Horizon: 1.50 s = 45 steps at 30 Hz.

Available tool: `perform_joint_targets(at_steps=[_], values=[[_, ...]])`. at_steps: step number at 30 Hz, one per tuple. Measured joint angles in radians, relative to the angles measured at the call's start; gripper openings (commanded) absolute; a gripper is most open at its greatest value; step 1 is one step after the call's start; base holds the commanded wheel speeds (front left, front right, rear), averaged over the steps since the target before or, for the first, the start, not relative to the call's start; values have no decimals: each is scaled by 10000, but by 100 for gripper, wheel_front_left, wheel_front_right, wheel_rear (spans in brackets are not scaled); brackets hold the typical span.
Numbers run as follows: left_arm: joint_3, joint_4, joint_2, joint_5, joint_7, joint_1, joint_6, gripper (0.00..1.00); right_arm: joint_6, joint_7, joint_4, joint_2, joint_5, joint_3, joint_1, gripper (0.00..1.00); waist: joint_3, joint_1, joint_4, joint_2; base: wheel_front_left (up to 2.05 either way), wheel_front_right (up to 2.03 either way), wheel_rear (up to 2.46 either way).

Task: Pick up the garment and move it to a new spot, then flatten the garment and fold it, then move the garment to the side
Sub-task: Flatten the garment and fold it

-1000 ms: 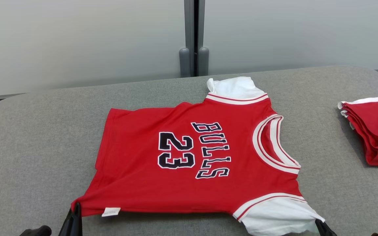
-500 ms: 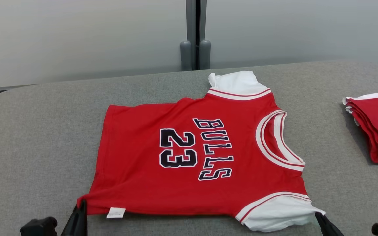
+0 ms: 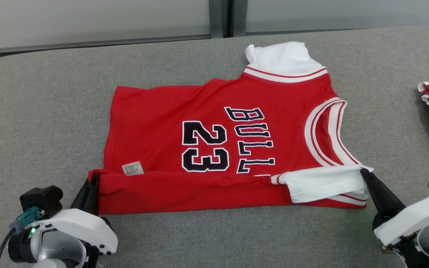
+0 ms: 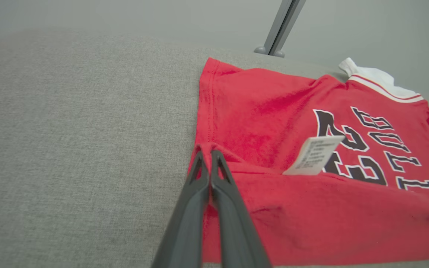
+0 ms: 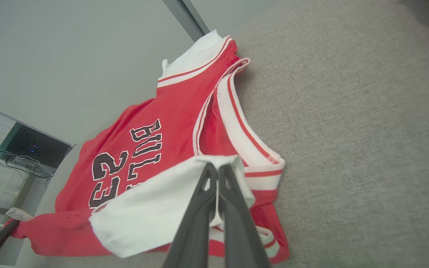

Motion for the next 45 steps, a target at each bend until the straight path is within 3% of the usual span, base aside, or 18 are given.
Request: perform_joint_targets(at_steps=[2,3,4,5,6,8,12,18,23,33,45], values=[[-58,159,-36,-88,50,-260,-46,0,2,180,267,31,443,71,-429,0,243,0,31,0,0,0,0],[-117,240,-50,-130,54,-383,-100,3,0,219,353,84,752,36,-639,34,363,0,48,0,0,0,0],[-151,303,-109,-265,52,-504,-155,26,0,219,401,219,1220,-77,-836,91,473,0,68,0,0,0,0],[-184,341,-174,-385,33,-614,-215,45,0,228,441,257,1465,-90,-1037,100,579,0,86,0,0,0,0],[-228,401,-194,-418,-44,-727,-221,100,0,163,443,236,1567,-109,-1221,100,683,0,104,0,0,0,0],[-282,504,-221,-516,-192,-879,-297,100,0,-42,416,247,2151,-222,-1515,100,857,0,144,0,0,0,0],[-249,499,-267,-355,-1181,-969,-201,100,0,-1062,65,-69,2104,73,-1710,100,1069,0,192,0,0,0,0],[-276,270,-355,290,-3308,-1036,123,100,0,-3682,-332,-947,451,688,-1674,100,991,0,145,0,0,0,0],[-249,-19,-426,646,-4288,-945,368,100,0,-4847,-364,-1285,-639,775,-1427,100,681,0,31,0,0,0,0],[-253,-405,-391,1636,-4497,180,587,100,2,-5127,-823,-1143,-2819,391,-40,100,-274,0,-199,0,0,0,0],[-525,284,-196,1799,-4280,1366,554,100,2,-4571,-1055,-581,-3651,199,1429,100,-1190,0,-305,1,0,0,0]])
